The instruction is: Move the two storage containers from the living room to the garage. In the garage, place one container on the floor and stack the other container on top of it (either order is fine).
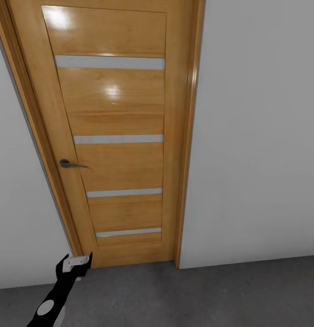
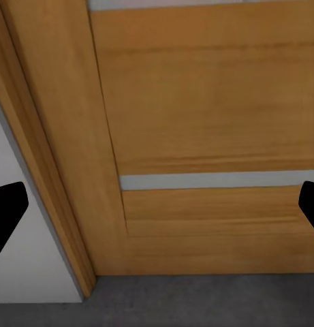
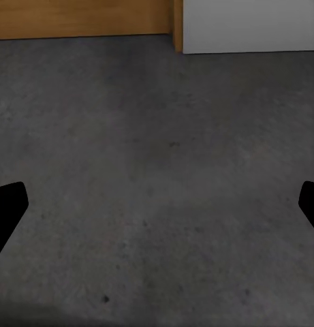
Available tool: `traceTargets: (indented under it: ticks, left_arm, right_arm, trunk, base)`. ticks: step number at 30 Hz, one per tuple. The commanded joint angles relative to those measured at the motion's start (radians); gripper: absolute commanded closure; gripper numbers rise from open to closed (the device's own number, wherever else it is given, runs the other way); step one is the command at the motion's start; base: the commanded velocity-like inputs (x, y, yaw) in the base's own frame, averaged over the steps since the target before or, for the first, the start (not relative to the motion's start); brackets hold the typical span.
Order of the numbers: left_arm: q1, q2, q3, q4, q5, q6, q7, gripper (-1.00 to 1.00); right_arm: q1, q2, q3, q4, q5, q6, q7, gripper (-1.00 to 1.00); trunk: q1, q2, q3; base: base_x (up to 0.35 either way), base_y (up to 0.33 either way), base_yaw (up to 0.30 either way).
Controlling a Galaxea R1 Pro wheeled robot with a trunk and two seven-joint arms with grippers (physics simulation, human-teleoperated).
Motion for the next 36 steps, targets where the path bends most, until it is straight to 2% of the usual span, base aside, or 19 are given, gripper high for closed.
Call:
traceTargets:
  ticks: [1, 36]
  left_arm:
    - [-0.003, 0.000, 0.003, 0.001, 0.000, -0.002, -0.007, -1.00]
    - [-0.012, 0.000, 0.003, 0.005, 0.000, -0.004, -0.007, -1.00]
  right_arm:
    - [-0.001, 0.001, -0.005, 0.001, 0.000, -0.002, 0.008, -1.00]
    - [-0.001, 0.001, -0.006, 0.001, -0.003, -0.002, 0.009, -1.00]
  trunk:
    - [0.000, -0.001, -0.001]
    - [0.000, -0.001, -0.001]
  base:
    - [0.000, 0.000, 0.000]
    - [0.103, 0.000, 0.000]
